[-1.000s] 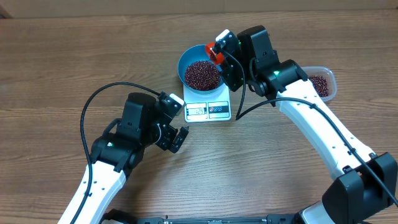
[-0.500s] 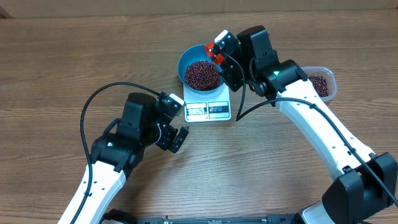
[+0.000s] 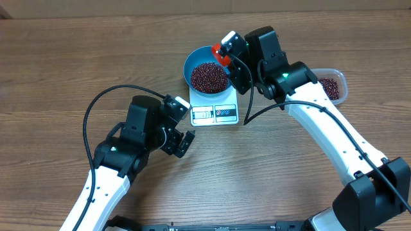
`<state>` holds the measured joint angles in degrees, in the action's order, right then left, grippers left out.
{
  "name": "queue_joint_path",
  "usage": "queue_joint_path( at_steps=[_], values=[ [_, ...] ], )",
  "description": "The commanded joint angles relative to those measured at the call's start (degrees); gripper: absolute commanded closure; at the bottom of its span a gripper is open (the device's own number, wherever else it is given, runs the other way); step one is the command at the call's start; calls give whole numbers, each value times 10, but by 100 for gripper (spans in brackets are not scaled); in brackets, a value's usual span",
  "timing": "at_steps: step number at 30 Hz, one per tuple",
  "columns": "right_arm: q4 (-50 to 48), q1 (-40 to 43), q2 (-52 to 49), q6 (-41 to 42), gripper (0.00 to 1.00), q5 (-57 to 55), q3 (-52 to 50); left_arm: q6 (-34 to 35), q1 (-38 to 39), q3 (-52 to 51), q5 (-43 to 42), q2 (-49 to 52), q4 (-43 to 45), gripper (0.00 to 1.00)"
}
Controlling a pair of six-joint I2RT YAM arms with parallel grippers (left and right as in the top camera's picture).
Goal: Scoop item into bowl and weigh 150g on scale
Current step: 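Tilt the scoop over the teal bowl, trickling beans in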
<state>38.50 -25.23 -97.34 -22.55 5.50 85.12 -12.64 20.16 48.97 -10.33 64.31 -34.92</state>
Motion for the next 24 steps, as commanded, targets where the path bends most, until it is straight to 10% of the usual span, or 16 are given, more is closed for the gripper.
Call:
queue_joint_path(
  at_steps=[1, 24],
  values=[
    [-5, -3, -1, 0, 96, -5, 15, -13, 1, -5, -7, 3, 0, 0],
    [-9, 5, 17, 46, 96, 1, 17, -13, 1, -5, -7, 3, 0, 0]
  ],
)
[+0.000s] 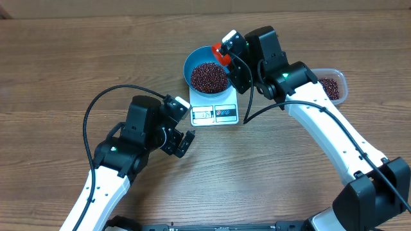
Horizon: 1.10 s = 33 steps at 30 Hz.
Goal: Scoop item into bowl and weigh 150g on scale
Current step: 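Tilt the scoop over the teal bowl, trickling beans in, then move the red scoop back to the bean tub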
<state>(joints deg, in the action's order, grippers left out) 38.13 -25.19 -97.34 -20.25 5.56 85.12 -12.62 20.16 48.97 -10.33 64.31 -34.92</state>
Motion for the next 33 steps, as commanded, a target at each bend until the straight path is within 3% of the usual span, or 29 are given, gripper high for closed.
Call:
queue_joint_path(
  at_steps=[1, 15, 20, 33],
  values=[
    [-2, 10, 21, 30, 96, 0, 20, -13, 1, -5, -7, 3, 0, 0],
    [171, 261, 68, 70, 96, -2, 32, -13, 1, -5, -7, 3, 0, 0],
    [191, 337, 57, 77, 96, -2, -1, -13, 1, -5, -7, 3, 0, 1],
    [175, 366, -40, 83, 96, 2, -44, -13, 1, -5, -7, 3, 0, 0]
  ],
)
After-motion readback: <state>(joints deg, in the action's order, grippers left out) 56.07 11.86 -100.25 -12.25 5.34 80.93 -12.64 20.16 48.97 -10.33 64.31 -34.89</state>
